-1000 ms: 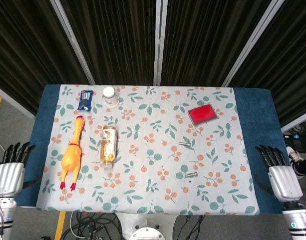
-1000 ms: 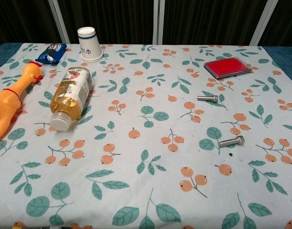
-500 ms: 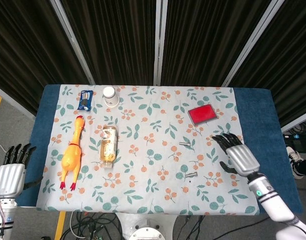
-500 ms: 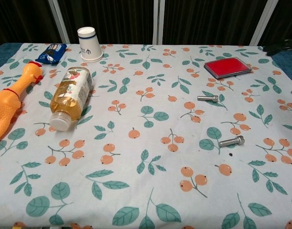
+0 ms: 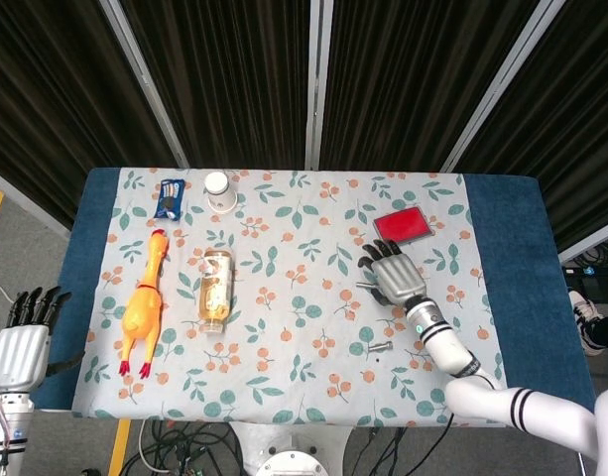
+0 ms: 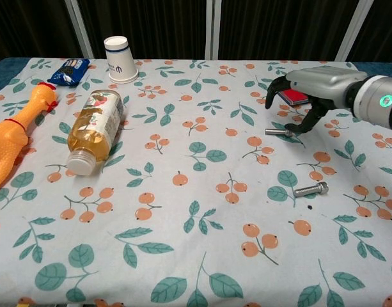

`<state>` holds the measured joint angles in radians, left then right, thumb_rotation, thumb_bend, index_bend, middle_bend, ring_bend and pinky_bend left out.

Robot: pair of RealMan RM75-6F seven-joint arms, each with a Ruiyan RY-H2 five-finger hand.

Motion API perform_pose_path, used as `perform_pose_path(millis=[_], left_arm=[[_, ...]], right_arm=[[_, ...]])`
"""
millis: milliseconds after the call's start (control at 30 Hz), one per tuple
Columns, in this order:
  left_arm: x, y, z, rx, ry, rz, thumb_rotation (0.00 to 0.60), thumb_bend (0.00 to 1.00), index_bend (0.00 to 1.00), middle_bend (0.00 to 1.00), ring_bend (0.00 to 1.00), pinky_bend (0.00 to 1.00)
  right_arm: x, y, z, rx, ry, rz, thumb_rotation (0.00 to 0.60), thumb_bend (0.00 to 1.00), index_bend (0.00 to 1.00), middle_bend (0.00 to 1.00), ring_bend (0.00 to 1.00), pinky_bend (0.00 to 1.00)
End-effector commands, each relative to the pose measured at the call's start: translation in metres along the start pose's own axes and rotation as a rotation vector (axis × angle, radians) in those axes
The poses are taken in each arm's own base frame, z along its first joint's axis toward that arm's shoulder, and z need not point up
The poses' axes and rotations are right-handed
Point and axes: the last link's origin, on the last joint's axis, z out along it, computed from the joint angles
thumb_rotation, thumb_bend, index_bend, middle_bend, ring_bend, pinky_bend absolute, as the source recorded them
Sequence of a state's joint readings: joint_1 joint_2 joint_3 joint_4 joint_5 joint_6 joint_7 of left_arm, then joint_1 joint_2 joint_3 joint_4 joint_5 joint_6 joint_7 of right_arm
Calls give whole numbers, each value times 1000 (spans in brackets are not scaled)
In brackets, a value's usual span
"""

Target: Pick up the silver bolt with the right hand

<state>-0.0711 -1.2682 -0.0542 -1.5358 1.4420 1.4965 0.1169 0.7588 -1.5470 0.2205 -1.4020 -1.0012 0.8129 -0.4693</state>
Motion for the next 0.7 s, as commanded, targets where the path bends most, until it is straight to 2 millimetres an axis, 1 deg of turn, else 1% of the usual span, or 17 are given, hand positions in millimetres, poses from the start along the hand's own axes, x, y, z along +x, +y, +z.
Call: perform_pose_path(millis=[33, 200, 700], left_arm=[[-1, -1, 0, 6, -1, 0, 600, 53, 152, 86, 0, 0], [-2, -4, -1, 18, -5, -3, 600, 53, 153, 86, 0, 0], [-4, -6, 0, 22, 0, -6, 600, 52, 153, 87, 0, 0]], right_arm=[[-7, -13, 9, 4, -13, -28, 600, 300, 315, 103, 0, 0], [-11, -17, 13, -7, -20, -28, 600, 309, 339, 105, 0, 0], [-20, -13, 16, -37, -29, -9, 600, 312, 432, 128, 0, 0]])
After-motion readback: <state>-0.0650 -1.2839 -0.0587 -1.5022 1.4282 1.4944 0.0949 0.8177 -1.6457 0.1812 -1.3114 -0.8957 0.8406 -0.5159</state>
